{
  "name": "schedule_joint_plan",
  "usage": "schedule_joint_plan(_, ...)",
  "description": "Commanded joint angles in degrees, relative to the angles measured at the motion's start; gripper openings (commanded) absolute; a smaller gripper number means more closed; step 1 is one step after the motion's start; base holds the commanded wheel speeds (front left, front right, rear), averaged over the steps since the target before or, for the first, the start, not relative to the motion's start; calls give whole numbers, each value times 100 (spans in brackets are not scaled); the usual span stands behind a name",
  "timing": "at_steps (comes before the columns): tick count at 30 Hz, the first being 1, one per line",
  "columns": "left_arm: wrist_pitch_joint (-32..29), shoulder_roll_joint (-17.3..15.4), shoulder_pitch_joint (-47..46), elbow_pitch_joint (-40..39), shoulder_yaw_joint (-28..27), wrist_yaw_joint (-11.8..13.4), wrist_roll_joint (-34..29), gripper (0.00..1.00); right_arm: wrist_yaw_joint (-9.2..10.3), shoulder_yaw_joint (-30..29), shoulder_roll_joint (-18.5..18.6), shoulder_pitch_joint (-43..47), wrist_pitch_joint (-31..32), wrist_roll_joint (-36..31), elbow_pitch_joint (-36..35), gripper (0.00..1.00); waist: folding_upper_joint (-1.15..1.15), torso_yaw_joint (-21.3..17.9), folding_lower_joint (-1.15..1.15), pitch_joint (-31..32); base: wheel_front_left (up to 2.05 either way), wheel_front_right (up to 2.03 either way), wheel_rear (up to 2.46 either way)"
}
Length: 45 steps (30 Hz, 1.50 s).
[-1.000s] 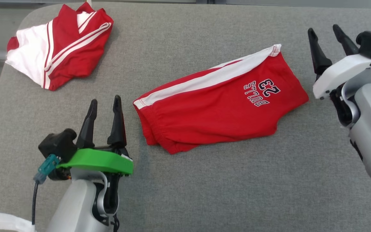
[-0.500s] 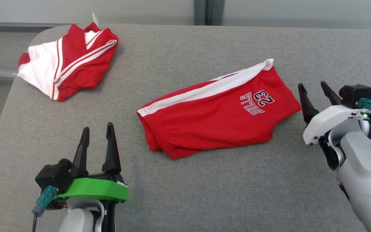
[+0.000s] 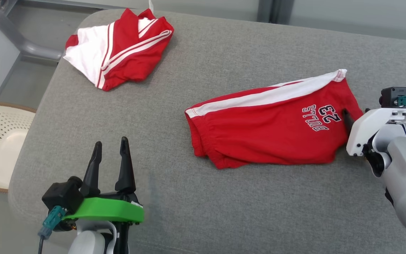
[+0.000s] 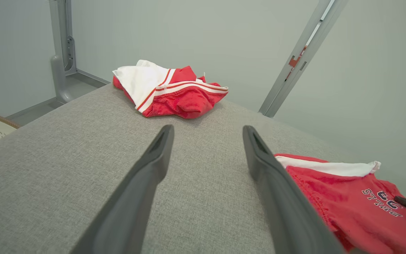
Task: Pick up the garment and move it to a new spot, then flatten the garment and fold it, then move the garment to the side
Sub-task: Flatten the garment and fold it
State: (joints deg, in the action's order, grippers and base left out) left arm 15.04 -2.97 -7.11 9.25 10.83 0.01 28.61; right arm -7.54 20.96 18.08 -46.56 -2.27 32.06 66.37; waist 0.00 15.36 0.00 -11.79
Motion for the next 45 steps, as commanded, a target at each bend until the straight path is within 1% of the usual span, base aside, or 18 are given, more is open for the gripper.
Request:
schedule_joint_plan(1,20,4,69,-15,-19,-19,8,100,9,19,18,-61,153,81,91,100,0,126,0,-64,0,0,0)
schedule_joint_plan(5,20,6,84,-29,9,21,87,100,5,86,-46,-86,675,320,219,100,0,159,0,-66,0,0,0)
schedule_joint_plan(6,20,7,87,-33,14,36,108,100,4,101,-64,-68,766,382,212,93,0,155,0,-63,0,0,0)
schedule_joint_plan(7,20,7,91,-37,16,44,127,100,3,136,-80,-39,853,446,189,54,0,146,0,-58,0,0,0)
schedule_joint_plan(8,20,7,94,-40,22,57,134,100,3,162,-91,-6,942,520,167,42,0,132,0,-55,0,0,0)
schedule_joint_plan(9,20,7,92,-42,28,57,142,100,3,187,-100,18,996,560,142,34,0,116,0,-54,0,0,0)
schedule_joint_plan(11,20,6,82,-52,41,66,154,100,3,232,-122,61,1039,687,46,4,0,70,0,-50,0,0,0)
schedule_joint_plan(12,20,6,75,-55,41,73,146,100,4,263,-123,70,1023,738,-18,0,0,38,0,-48,0,0,0)
schedule_joint_plan(19,20,3,77,-66,0,76,41,100,10,449,7,50,606,905,-298,0,0,-241,0,18,0,0,0)
schedule_joint_plan(25,20,2,135,-77,-56,49,-91,100,10,608,136,163,223,1116,-594,0,0,-671,0,148,0,0,0)
schedule_joint_plan(32,20,2,150,-34,-84,-7,-277,100,9,665,214,642,-334,1429,-946,0,0,-1212,0,223,0,0,0)
schedule_joint_plan(36,20,1,129,-11,-91,-23,-338,100,9,642,251,933,-691,1544,-1053,0,0,-1443,0,216,0,0,0)
schedule_joint_plan(40,20,1,118,5,-92,-42,-368,100,9,553,254,1149,-928,1637,-1063,0,0,-1570,0,212,0,0,0)
schedule_joint_plan(45,20,1,95,34,-94,-46,-389,100,9,480,249,1283,-1062,1715,-1067,0,0,-1631,0,207,0,0,0)
